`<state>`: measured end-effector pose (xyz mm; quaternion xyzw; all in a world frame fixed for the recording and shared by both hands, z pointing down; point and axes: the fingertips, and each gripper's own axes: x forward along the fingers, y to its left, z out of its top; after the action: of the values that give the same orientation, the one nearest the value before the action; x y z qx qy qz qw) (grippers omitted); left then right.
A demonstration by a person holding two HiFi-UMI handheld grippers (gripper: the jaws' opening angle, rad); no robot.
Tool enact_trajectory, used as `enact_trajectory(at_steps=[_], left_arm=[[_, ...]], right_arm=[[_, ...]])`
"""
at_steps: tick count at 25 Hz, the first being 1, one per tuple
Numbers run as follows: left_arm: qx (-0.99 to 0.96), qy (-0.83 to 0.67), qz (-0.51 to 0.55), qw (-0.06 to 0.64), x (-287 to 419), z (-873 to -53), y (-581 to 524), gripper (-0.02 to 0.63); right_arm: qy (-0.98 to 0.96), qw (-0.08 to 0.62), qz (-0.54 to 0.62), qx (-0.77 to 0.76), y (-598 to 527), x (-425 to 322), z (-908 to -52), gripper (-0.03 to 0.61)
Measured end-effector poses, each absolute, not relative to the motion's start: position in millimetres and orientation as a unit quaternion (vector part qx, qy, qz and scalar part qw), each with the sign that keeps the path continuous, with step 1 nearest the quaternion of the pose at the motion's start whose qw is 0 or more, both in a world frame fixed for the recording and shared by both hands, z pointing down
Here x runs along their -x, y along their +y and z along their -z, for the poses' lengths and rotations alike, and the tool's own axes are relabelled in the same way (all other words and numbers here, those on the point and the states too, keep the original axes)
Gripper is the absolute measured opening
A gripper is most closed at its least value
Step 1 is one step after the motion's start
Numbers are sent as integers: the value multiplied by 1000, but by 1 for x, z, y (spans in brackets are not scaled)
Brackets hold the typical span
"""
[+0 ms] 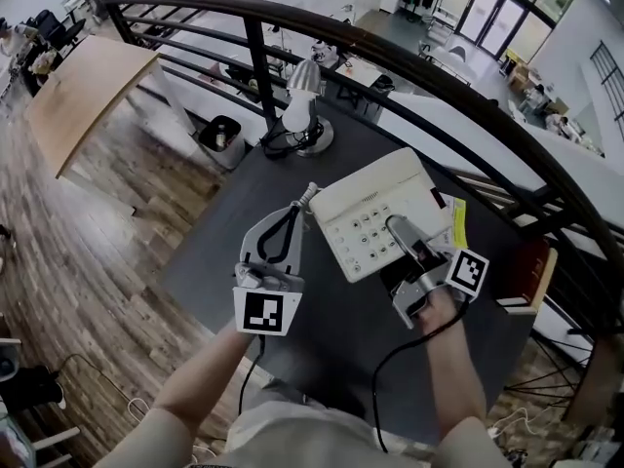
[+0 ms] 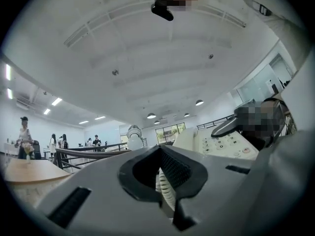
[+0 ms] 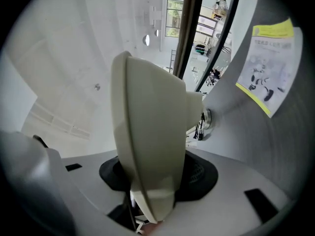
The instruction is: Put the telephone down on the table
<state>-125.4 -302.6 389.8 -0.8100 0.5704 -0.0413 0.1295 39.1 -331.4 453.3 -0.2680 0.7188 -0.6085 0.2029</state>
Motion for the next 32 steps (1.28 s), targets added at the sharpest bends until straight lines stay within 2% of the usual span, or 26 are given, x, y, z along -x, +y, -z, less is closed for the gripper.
enact_trajectory(at_steps=[6,13,23,32], left_arm=[[817,563,43,114,116,-423,-371,3],[814,579,28,33,119,-487,-435,3],[830,552,77,2,79,-565,-467,3],[825,549,122,-49,86,-613,-483,3]], right_arm=[[728,166,605,276,-413,-48,-502,196],[720,112,625,279,-480,-40,-586,196],[700,82,657,267,-519,-31,-659,196],[695,47,666,266,-539,-6,-700,196]])
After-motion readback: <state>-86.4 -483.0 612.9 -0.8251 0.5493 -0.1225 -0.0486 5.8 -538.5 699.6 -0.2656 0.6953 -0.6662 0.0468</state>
